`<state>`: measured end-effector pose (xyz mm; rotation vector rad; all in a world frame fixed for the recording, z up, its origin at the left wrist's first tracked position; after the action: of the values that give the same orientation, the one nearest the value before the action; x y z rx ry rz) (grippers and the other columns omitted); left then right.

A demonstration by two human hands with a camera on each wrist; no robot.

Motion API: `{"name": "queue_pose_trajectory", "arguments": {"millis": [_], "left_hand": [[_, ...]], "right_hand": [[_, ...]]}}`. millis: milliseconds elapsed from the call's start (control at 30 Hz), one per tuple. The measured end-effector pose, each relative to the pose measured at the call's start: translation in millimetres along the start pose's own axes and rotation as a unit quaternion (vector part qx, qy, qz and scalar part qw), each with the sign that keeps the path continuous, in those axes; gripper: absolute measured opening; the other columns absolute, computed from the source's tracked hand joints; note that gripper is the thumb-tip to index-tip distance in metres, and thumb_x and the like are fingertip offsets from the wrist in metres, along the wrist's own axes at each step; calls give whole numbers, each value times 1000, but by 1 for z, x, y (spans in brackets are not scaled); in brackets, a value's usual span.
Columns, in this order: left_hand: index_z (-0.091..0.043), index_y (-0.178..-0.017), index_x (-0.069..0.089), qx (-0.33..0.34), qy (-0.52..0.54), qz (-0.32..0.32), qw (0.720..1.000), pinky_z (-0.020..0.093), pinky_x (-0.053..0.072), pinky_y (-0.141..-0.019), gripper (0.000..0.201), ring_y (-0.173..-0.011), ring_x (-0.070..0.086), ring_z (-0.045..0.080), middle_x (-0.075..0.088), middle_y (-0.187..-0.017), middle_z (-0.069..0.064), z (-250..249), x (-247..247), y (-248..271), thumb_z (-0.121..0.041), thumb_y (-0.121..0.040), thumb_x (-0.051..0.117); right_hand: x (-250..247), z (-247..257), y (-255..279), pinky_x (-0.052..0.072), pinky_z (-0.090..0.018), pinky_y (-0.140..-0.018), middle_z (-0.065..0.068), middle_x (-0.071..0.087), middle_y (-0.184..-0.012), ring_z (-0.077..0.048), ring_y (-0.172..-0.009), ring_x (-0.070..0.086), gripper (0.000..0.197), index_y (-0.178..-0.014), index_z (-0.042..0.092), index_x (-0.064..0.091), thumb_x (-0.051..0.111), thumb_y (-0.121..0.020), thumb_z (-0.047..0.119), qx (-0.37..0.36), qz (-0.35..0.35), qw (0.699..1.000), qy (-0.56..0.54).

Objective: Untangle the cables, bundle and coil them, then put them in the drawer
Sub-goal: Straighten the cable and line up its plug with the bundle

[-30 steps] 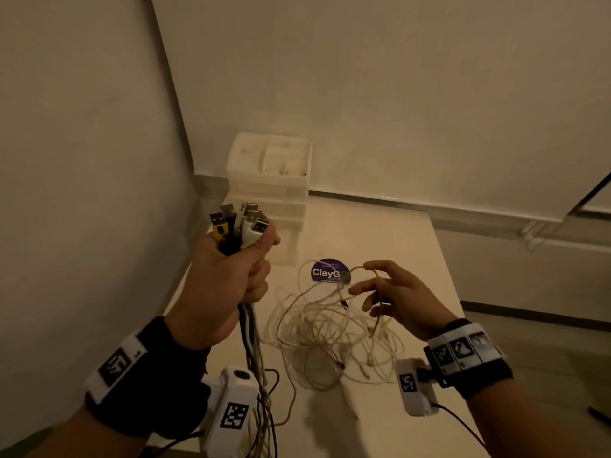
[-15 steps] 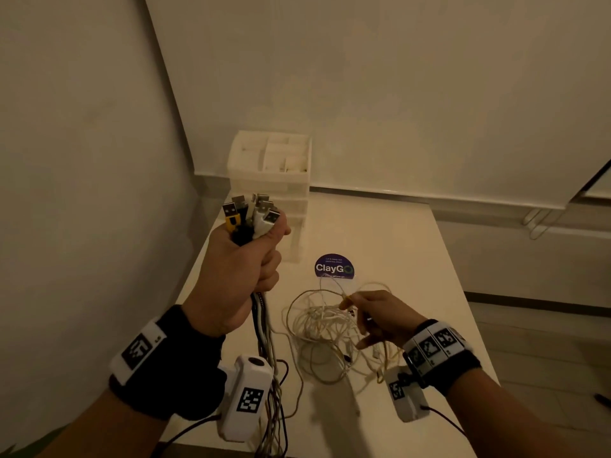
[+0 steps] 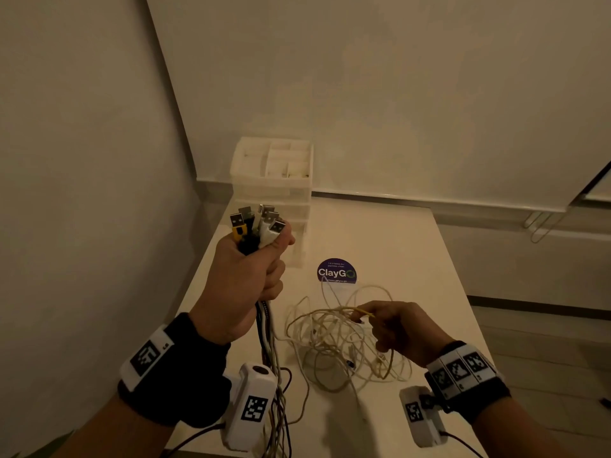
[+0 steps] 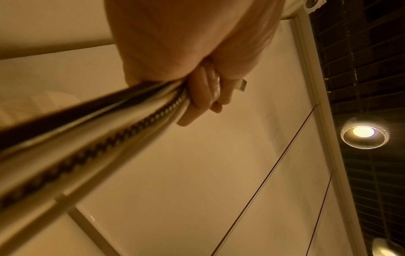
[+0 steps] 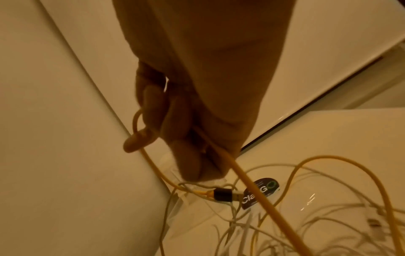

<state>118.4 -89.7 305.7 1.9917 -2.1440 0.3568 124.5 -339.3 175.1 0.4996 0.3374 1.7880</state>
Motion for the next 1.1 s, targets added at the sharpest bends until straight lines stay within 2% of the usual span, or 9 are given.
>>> {"name": "queue_pose_trajectory", "arguments": {"millis": [100, 200, 267, 400, 533, 667, 833, 900, 1100], "left_hand": [[-8, -78, 59, -2, 3, 3, 1000, 16, 19, -38, 22, -37, 19, 8, 27, -45, -5, -1, 0, 1, -29, -84, 60], [-8, -78, 59, -1, 5, 10, 1000, 16, 20, -38, 22, -36, 20, 7, 28, -44, -6, -2, -1, 3, -30, -84, 61], [-8, -77, 59, 1, 5, 10, 1000, 16, 20, -37, 23, -36, 20, 7, 28, -44, -7, -3, -1, 5, -30, -83, 61], [-6, -79, 58, 5, 7, 1, 1000, 16, 20, -37, 24, -35, 21, 7, 29, -44, -7, -5, -4, 8, -30, -81, 61], [-7, -79, 58, 9, 0, -1, 1000, 17, 19, -37, 25, -35, 21, 6, 30, -44, -7, -7, -8, 9, -31, -80, 62], [-7, -79, 58, 12, 0, -1, 1000, 17, 19, -37, 24, -35, 21, 7, 29, -44, -7, -6, -8, 9, -31, -81, 62], [-6, -79, 58, 9, 5, -4, 1000, 17, 17, -38, 26, -36, 19, 7, 27, -45, -6, -4, -6, 8, -31, -80, 63], [-7, -79, 58, 6, 8, -3, 1000, 17, 18, -37, 25, -36, 20, 7, 27, -46, -6, -3, -6, 6, -31, -81, 62], [-12, -75, 59, -8, 14, -20, 1000, 17, 19, -39, 22, -40, 17, 9, 24, -49, -3, 6, -7, -1, -30, -88, 59]], "right_hand": [[-2, 1, 0, 24, -28, -48, 7, 31, -47, -13, -46, 23, 45, -88, -2, 69, 46, -100, 35, -40, -59, 985, 154], [-7, -14, -16, 50, -29, -63, 5, 65, -67, -14, -62, 60, 21, -88, 7, 70, 54, -95, 19, -1, -71, 849, 523], [-12, -30, -26, 55, -31, -80, -7, 71, -95, -19, -86, 66, 18, -95, 7, 69, 52, -91, 9, 58, -86, 790, 604], [-15, -61, -30, 51, -30, -55, -14, 69, -95, -16, -55, 52, 28, -104, 15, 62, 48, -89, -4, 135, -88, 910, 382], [-8, -68, -21, 38, -31, -52, -14, 55, -76, -19, -55, 44, 49, -100, 4, 70, 34, -80, -23, 118, -73, 990, 4], [-5, -53, -20, 32, -29, -54, -12, 60, -87, -18, -59, 43, 36, -79, 2, 68, 39, -76, -18, 39, -96, 990, -99], [3, -38, -15, 21, -28, -52, 2, 34, -55, -12, -51, 25, 27, -92, 1, 67, 53, -97, 24, 20, -98, 993, -59], [10, -28, -10, 22, -29, -52, 1, 29, -54, -13, -48, 24, 26, -92, 0, 62, 49, -99, 22, 0, -91, 991, -96], [51, 20, 29, 39, -33, -58, -18, 57, -81, -21, -53, 46, 25, -112, 0, 59, 38, -98, 4, -110, -13, 984, -143]]}}
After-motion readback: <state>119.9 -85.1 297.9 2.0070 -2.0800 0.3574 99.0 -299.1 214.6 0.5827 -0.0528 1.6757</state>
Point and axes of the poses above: each hand's wrist, its own y-axis away from the middle knuckle, its own x-axis out of the palm, z = x × y, the point moved 2 cm from there along -y, towards the middle knuckle
